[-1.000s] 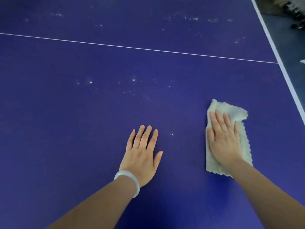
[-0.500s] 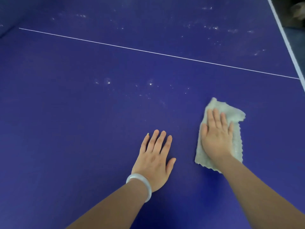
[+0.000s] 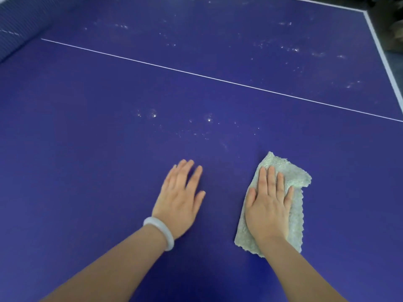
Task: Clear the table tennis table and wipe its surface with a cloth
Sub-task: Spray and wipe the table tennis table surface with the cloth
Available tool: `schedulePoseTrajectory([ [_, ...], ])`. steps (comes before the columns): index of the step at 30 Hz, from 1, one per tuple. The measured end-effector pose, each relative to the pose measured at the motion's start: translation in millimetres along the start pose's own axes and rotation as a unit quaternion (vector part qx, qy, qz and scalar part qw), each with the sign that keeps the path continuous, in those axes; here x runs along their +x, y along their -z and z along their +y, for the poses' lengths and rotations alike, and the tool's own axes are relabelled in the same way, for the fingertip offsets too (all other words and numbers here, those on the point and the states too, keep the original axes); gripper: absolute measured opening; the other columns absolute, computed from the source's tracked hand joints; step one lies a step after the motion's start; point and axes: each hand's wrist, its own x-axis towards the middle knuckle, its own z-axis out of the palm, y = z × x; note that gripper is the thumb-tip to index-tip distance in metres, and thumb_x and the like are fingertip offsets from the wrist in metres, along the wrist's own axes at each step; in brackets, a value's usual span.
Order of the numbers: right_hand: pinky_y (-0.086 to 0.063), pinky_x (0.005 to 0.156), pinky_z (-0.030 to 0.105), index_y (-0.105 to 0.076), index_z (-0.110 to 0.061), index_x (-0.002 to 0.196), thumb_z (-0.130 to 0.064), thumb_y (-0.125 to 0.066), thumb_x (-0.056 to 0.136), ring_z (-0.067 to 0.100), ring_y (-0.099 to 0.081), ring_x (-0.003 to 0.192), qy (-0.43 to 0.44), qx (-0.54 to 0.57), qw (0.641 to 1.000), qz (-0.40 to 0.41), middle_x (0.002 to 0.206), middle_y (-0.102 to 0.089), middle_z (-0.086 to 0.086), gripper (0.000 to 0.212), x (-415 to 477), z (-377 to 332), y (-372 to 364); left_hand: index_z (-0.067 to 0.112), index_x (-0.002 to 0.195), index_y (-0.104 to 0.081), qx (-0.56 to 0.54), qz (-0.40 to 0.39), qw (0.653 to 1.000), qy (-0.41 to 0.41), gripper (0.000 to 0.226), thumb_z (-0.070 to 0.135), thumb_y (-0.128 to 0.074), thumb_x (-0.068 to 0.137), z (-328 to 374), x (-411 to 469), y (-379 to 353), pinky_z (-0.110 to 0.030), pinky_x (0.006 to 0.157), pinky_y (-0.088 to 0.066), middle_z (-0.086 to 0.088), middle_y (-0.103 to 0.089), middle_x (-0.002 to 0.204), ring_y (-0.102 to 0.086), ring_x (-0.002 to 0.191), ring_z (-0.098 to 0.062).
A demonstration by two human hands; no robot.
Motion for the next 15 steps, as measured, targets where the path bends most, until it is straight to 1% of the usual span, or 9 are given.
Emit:
schedulePoseTrajectory([
  [2, 0.001, 0.123, 0.05, 0.001, -0.022, 0.157, -0.044, -0.001, 0.098, 0.019, 0.007, 0.152, -0.005, 0.0, 1.0, 0.003, 0.165, 0.005, -0.003, 0.064, 2, -1, -1, 0.002, 0.144, -0.043, 0.002, 0.02, 0.993, 0.116, 0.059, 0.041, -0.027, 0.103, -38, 11, 3, -0.049, 0.118, -0.027, -0.02, -0.039, 0.149, -0.033, 0.142, -0.037],
  [3, 0.001, 0.123, 0.049, 0.0, -0.022, 0.157, -0.044, -0.001, 0.098, 0.019, 0.007, 0.152, -0.009, 0.003, 1.0, 0.004, 0.165, 0.005, -0.003, 0.064, 4, -2, -1, 0.002, 0.146, -0.04, -0.007, 0.014, 0.986, 0.166, 0.061, 0.042, -0.026, 0.103, -51, 16, 3, -0.049, 0.119, -0.025, -0.02, -0.036, 0.151, -0.029, 0.144, -0.037],
  [5, 0.003, 0.123, 0.049, -0.001, -0.022, 0.157, -0.045, -0.002, 0.098, 0.019, 0.005, 0.152, -0.018, 0.012, 1.0, 0.01, 0.165, 0.003, -0.003, 0.064, 12, -2, 0, 0.005, 0.151, -0.032, -0.017, -0.005, 0.975, 0.221, 0.065, 0.044, -0.025, 0.1, -59, 23, -1, -0.046, 0.123, -0.015, -0.017, -0.028, 0.157, -0.018, 0.149, -0.033],
  [7, 0.005, 0.123, 0.048, -0.001, -0.022, 0.157, -0.044, -0.001, 0.097, 0.019, 0.005, 0.152, -0.031, 0.012, 0.999, 0.011, 0.165, 0.002, -0.003, 0.064, 23, -3, 1, 0.007, 0.153, -0.027, -0.004, 0.002, 0.972, 0.234, 0.066, 0.045, -0.021, 0.1, -56, 25, -4, -0.043, 0.124, -0.009, -0.016, -0.024, 0.16, -0.013, 0.151, -0.031],
  [10, 0.006, 0.123, 0.048, -0.002, -0.021, 0.158, -0.041, -0.006, 0.1, 0.02, 0.004, 0.152, -0.055, 0.018, 0.998, 0.012, 0.165, 0.001, -0.003, 0.061, 51, -3, 5, 0.008, 0.154, -0.026, 0.0, 0.014, 0.971, 0.239, 0.07, 0.046, -0.013, 0.097, -52, 25, -6, -0.043, 0.124, -0.008, -0.015, -0.023, 0.16, -0.011, 0.151, -0.029],
  [12, 0.006, 0.122, 0.049, -0.003, -0.021, 0.158, -0.038, -0.013, 0.103, 0.021, 0.005, 0.152, -0.072, 0.026, 0.997, 0.003, 0.166, 0.001, -0.002, 0.059, 79, -3, 9, 0.009, 0.154, -0.025, -0.005, 0.012, 0.971, 0.239, 0.069, 0.046, -0.013, 0.097, -53, 24, -6, -0.042, 0.124, -0.007, -0.013, -0.022, 0.16, -0.01, 0.151, -0.028],
  [15, 0.006, 0.122, 0.051, -0.001, -0.019, 0.158, -0.037, -0.014, 0.103, 0.022, 0.006, 0.152, -0.1, 0.033, 0.994, -0.003, 0.166, 0.003, 0.0, 0.059, 129, -10, 13, 0.009, 0.154, -0.025, 0.006, 0.012, 0.97, 0.241, 0.068, 0.045, -0.013, 0.097, -53, 25, -6, -0.042, 0.124, -0.006, -0.012, -0.023, 0.16, -0.011, 0.151, -0.027],
])
